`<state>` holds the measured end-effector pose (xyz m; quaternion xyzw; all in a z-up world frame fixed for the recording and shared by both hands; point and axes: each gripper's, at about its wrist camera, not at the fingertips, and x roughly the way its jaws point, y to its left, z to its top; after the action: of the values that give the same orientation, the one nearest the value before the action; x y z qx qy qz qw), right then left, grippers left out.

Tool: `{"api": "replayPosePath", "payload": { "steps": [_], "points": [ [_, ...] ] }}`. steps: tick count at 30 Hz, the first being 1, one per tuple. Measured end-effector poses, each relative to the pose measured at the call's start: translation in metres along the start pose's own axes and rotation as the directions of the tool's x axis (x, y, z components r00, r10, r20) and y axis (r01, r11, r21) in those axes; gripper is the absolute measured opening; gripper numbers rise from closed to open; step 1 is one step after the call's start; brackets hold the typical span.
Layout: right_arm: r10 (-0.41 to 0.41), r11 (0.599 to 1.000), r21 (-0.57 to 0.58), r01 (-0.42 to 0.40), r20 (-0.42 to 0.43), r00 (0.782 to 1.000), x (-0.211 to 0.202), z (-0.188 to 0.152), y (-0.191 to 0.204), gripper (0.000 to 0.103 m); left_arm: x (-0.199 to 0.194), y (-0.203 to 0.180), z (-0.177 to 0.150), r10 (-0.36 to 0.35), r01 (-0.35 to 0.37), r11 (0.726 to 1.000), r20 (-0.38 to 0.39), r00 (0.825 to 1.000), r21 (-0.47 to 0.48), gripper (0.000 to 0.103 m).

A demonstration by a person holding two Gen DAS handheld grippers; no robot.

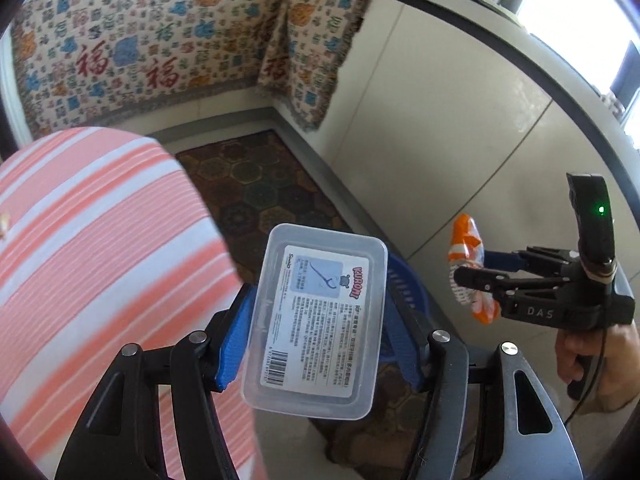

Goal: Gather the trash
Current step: 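Carry the box and snack over the wastebasket and open both tools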

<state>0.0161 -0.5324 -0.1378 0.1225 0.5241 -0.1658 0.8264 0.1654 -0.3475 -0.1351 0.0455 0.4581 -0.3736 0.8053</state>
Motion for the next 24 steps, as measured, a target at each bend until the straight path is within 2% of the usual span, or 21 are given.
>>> {"api": "replayPosePath", "payload": {
  "steps": [6,11,21,22,24],
  "points": [
    [-0.01,0.994,0.107,0.011,-0.011,1.0,0.015,-0.017,-0.071,0.047,0.066,-0.057,0.004,-0.049,0.051,0.998,-0.065,0.997,0.027,0.064],
    [0.004,0.987,0.159,-0.001,-0.018,1.0,0.037,-0.025,-0.108,0.047,0.103,-0.076,0.008,-0.063,0.066,0.998,-0.103,0.993,0.022,0.064],
    [0.029,0.979,0.204,-0.02,-0.042,0.999,0.081,-0.033,-0.148,0.048,0.154,-0.095,0.011,-0.082,0.085,0.996,-0.153,0.985,0.019,0.064],
    [0.032,0.978,0.207,-0.022,-0.043,0.999,0.085,-0.034,-0.15,0.049,0.158,-0.096,0.01,-0.087,0.09,0.996,-0.157,0.984,0.016,0.065],
    [0.034,0.976,0.216,-0.024,-0.045,0.998,0.091,-0.037,-0.154,0.052,0.167,-0.098,0.012,-0.119,0.121,0.993,-0.17,0.978,0.003,0.075]
  ]
}}
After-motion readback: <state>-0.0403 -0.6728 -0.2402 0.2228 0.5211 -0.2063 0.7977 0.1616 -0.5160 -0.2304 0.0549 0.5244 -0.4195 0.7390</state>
